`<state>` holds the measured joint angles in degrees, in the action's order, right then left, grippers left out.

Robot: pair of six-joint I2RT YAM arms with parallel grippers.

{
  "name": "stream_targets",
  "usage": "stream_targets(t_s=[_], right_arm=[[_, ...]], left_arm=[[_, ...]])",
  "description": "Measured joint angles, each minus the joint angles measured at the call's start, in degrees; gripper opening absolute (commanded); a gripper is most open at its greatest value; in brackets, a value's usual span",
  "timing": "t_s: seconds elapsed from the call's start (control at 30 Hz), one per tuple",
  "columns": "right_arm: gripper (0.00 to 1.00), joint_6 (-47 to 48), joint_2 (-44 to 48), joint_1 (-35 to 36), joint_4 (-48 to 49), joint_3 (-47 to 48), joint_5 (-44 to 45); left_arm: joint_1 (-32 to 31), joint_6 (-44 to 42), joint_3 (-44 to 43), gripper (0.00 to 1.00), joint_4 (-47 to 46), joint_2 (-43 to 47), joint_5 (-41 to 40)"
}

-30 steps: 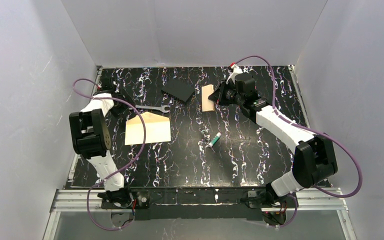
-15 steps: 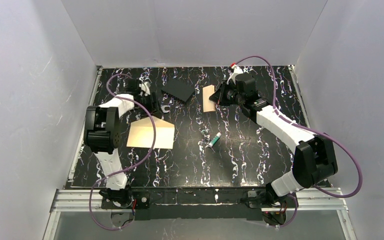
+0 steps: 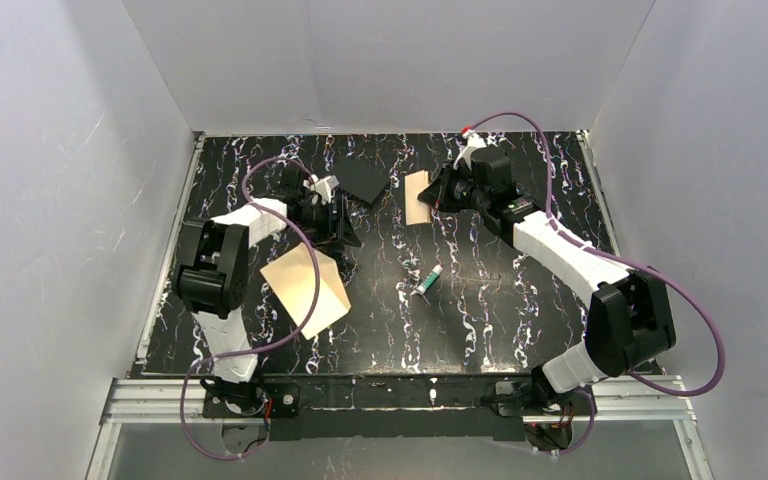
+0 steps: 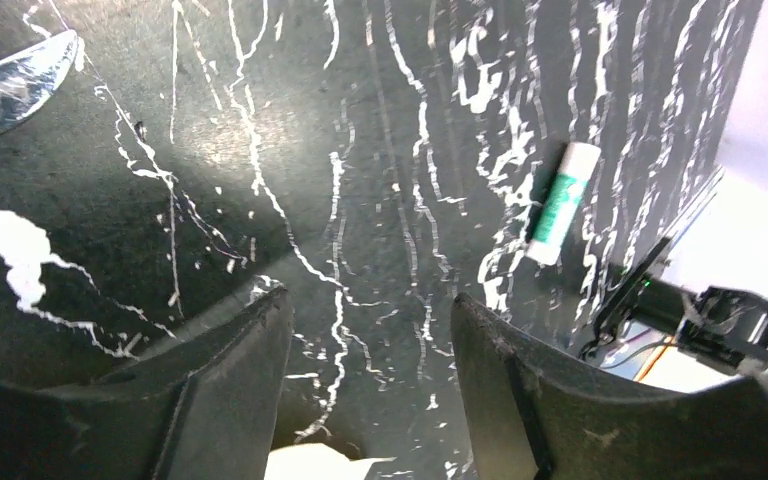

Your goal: Place the letter into the envelope and seal it

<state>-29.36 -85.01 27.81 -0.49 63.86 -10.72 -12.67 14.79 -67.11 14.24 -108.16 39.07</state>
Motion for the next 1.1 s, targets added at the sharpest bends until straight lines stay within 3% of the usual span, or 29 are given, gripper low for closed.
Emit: stream_targets(t_s=[0.1, 0.23, 0.37, 0.47, 0.7, 0.9, 1.1], right_arm=[[0.01, -0.13, -0.13, 0.0, 0.46, -0.02, -1.51], [0.01, -0.52, -2.03, 0.48, 3.54, -0.37, -5.29], [0.01, -0.57, -7.04, 2.95, 5.49, 0.17, -9.09], [0.01, -0.39, -11.39, 6.29, 5.55, 2.29, -11.19], [0.01, -6.29, -18.8, 14.78, 9.18, 6.88, -14.6], [0.01, -18.97, -23.89, 18.23, 17.27, 6.05, -15.17], [0.01, -26.18, -28.5, 22.4, 17.29, 4.85, -9.77]], left_arm=[[-0.22, 3.13, -0.83, 0.7, 0.87, 3.69, -3.48], [0.35, 9.07, -2.62, 0.79, 2.8, 11.17, -15.91], [1.97, 17.0, 0.33, 0.81, 6.4, 22.16, -30.99], [4.13, 22.14, 5.84, 0.8, 10.51, 29.27, -37.35], [6.23, 27.8, 20.09, 0.8, 20.02, 34.16, -39.82], [7.32, 27.12, 22.8, 0.79, 24.41, 35.15, -40.57], [9.46, 23.82, 24.35, 0.73, 21.64, 33.2, -39.47]])
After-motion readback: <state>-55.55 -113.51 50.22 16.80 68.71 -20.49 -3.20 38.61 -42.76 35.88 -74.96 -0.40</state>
